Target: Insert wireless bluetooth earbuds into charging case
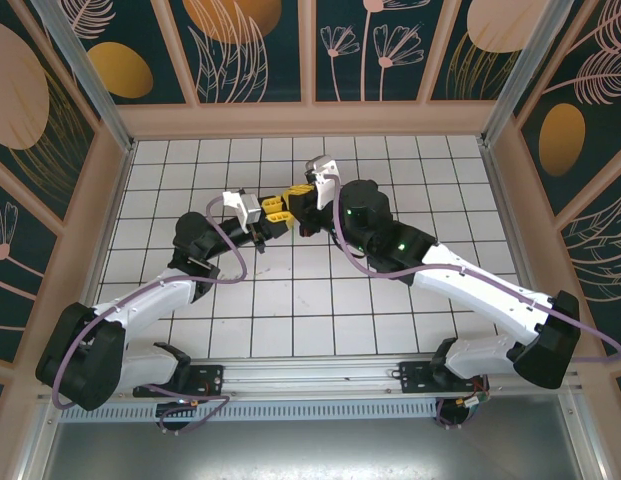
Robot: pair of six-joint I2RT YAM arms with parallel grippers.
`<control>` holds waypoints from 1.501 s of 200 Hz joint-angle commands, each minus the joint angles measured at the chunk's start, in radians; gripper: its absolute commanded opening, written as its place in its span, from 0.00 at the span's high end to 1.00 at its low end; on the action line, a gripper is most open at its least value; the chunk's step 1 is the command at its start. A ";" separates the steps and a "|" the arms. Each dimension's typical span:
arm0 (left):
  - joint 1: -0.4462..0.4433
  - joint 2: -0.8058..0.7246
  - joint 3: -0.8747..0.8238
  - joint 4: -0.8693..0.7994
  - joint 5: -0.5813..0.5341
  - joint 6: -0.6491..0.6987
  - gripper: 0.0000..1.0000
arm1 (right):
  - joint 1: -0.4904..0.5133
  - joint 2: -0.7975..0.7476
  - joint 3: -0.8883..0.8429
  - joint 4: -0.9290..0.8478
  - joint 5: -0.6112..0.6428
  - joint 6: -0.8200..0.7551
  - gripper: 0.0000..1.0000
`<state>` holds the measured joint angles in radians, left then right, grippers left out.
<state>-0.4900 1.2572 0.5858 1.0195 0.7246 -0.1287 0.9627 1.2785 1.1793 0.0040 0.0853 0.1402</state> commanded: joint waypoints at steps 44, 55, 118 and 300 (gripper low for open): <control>-0.004 -0.016 0.052 0.092 0.010 -0.030 1.00 | 0.008 -0.018 -0.056 -0.044 0.021 -0.042 0.96; -0.004 -0.016 0.055 0.094 0.009 -0.033 1.00 | 0.013 -0.019 -0.062 -0.048 0.020 -0.058 0.96; -0.004 -0.023 0.063 0.093 0.001 -0.046 1.00 | 0.027 -0.012 -0.086 -0.069 0.015 -0.108 0.97; -0.004 -0.043 0.063 0.018 -0.093 -0.005 1.00 | 0.033 0.056 0.013 -0.204 0.005 -0.105 0.86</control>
<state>-0.4911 1.2560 0.5858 0.9272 0.6899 -0.1577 0.9768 1.3193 1.1946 -0.0582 0.1158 0.0013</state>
